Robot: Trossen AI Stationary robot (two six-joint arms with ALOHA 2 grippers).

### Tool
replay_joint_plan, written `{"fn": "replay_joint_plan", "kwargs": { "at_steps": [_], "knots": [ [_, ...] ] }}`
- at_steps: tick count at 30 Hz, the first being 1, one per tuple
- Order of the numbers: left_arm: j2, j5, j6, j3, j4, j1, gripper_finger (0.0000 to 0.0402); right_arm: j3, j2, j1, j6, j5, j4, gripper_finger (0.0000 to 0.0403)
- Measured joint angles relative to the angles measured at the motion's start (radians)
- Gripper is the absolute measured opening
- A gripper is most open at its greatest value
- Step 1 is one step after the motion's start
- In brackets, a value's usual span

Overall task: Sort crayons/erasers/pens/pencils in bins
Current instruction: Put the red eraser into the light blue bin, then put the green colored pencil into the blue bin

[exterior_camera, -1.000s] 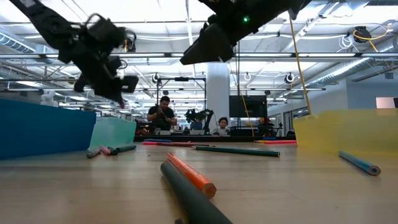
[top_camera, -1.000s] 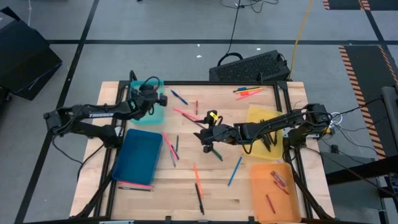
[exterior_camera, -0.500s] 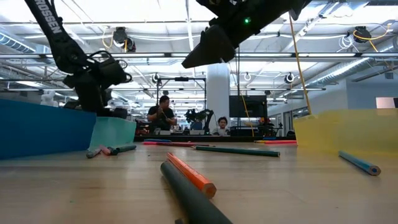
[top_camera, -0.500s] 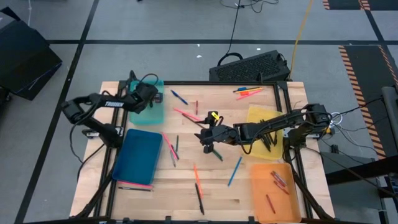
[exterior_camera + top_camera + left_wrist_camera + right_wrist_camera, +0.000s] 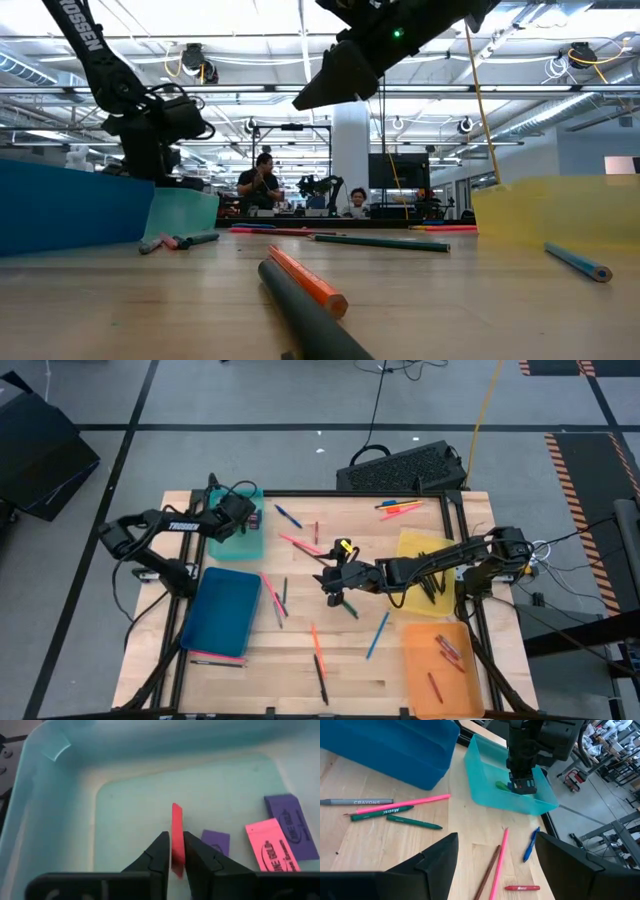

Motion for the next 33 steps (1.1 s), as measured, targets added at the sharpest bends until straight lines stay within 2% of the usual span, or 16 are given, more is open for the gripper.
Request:
{"fn": "replay_joint_plan", "kwargs": {
  "at_steps": [10, 17, 19, 25, 33],
  "knots": [
    [-0.036, 0.057, 0.033, 0.005, -0.069, -0.002, 0.0129, 0.0, 0.0, 0.0, 0.033, 0.0, -0.042, 0.0257],
    [-0.219, 0.06, 0.066, 0.058, -0.237, -0.068, 0.0148, 0.0, 0.0, -0.001, 0.034, 0.0, -0.041, 0.0257],
    [-0.286, 0.061, 0.082, 0.066, -0.252, -0.111, 0.0146, 0.0, 0.0, -0.001, 0.033, 0.0, -0.041, 0.0257],
    [-0.417, 0.162, 0.175, 0.068, -0.205, -0.29, 0.0137, 0.0, 0.0, -0.001, 0.034, 0.0, -0.046, 0.0258],
    [-0.406, 0.182, 0.315, 0.068, -0.062, -0.574, 0.0136, 0.0, 0.0, -0.001, 0.091, 0.001, -0.102, 0.0258]
  ]
}}
